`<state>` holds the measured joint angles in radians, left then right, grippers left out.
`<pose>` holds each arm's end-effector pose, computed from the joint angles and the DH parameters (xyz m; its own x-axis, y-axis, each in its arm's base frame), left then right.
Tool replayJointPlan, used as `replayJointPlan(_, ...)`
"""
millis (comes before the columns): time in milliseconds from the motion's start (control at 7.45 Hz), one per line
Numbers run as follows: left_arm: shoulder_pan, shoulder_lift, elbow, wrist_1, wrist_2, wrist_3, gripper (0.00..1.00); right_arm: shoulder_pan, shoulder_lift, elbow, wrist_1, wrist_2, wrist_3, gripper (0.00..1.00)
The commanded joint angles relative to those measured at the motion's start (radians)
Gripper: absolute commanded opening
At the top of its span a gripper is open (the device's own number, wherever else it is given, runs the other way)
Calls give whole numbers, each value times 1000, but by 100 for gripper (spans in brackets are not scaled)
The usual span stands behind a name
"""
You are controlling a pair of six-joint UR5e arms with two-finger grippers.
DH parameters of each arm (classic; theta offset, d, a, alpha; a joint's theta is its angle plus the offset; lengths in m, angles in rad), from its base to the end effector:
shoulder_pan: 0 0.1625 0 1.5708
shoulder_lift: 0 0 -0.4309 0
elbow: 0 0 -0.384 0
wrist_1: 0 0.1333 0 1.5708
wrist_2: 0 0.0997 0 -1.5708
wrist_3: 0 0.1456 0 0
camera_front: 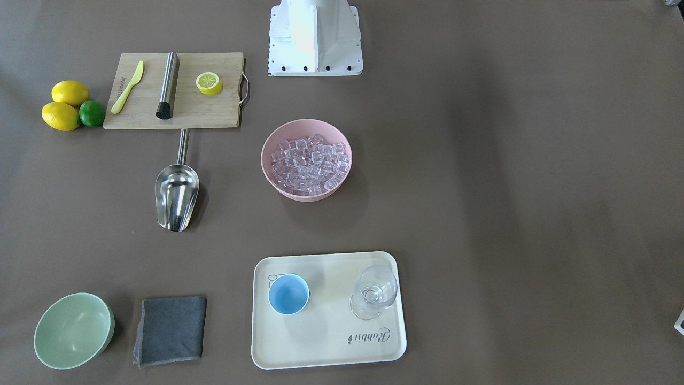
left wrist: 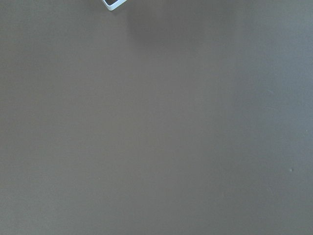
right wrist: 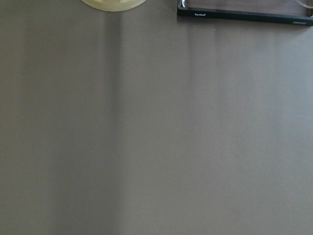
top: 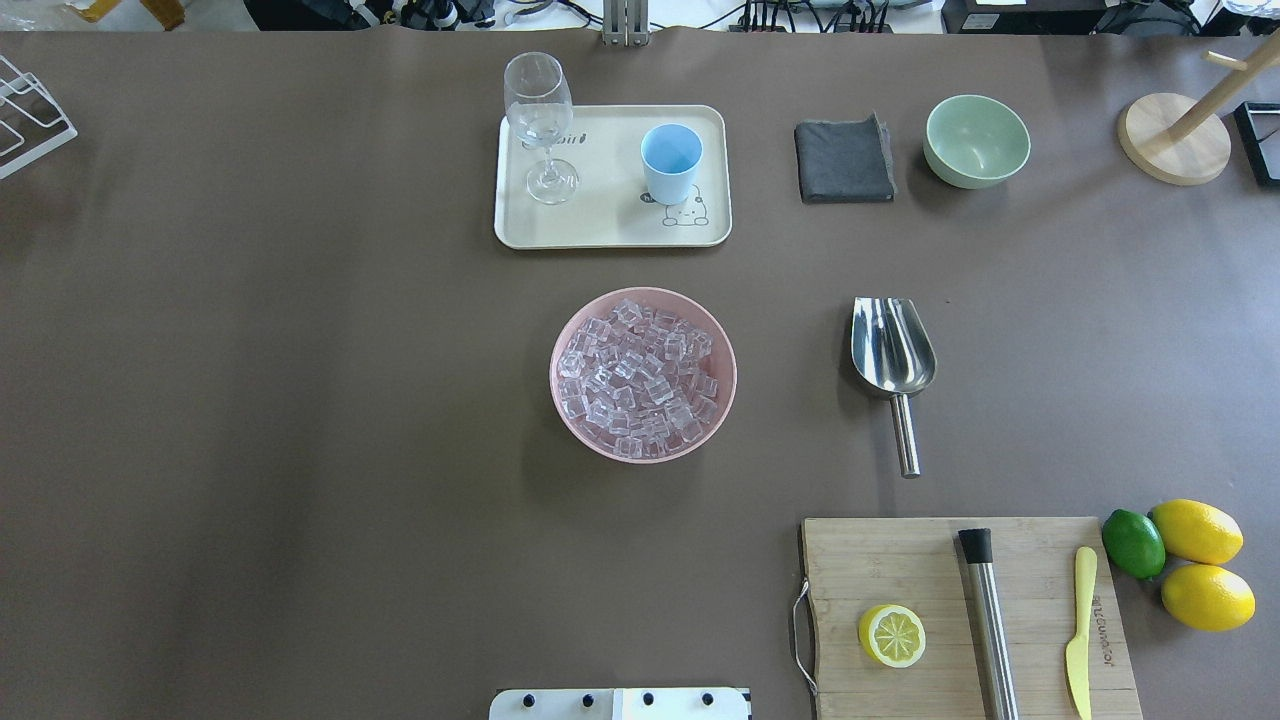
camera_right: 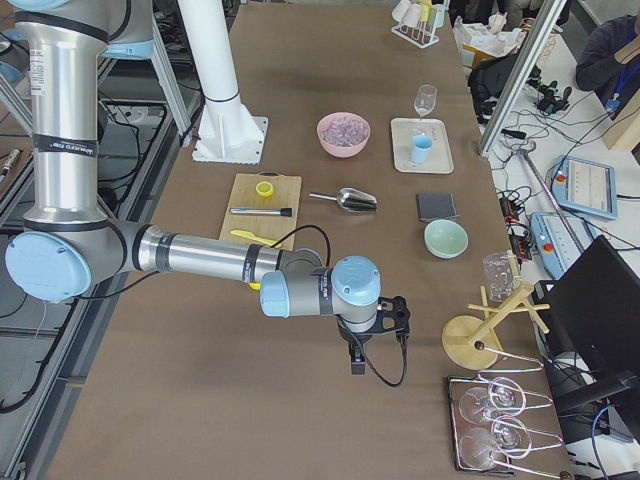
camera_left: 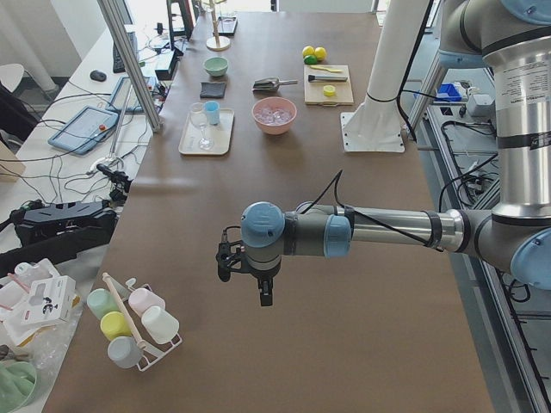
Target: Put ice in cup with scoop
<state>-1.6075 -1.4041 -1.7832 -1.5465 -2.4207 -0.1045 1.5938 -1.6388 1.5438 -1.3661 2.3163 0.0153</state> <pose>-0.0391 -0.4127 0.6638 0.6528 -0.1123 -0.7492 0.1053 0.9928 -0.0571 0.0452 -0.4629 0.7243 0.7358 -0.0421 0.6759 -0.0341 0.9945 0.0991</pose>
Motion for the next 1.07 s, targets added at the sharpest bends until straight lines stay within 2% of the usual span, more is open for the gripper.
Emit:
replayJointPlan(0,0,-13,7,3,-4,-3,98,0,2,-1,4,9,-3,100)
replayJointPlan(402,0,-15,14,-1,-6,0,98,0,-4,34,9,17,0,100)
replayJointPlan(671,0,-15,11,-26,-6,5,98,-30,-9,128,1,52,155,100)
replayJointPlan(939,-2,-15,16,-24,-5,5,98,-141,-7,232,-4,48,265,100)
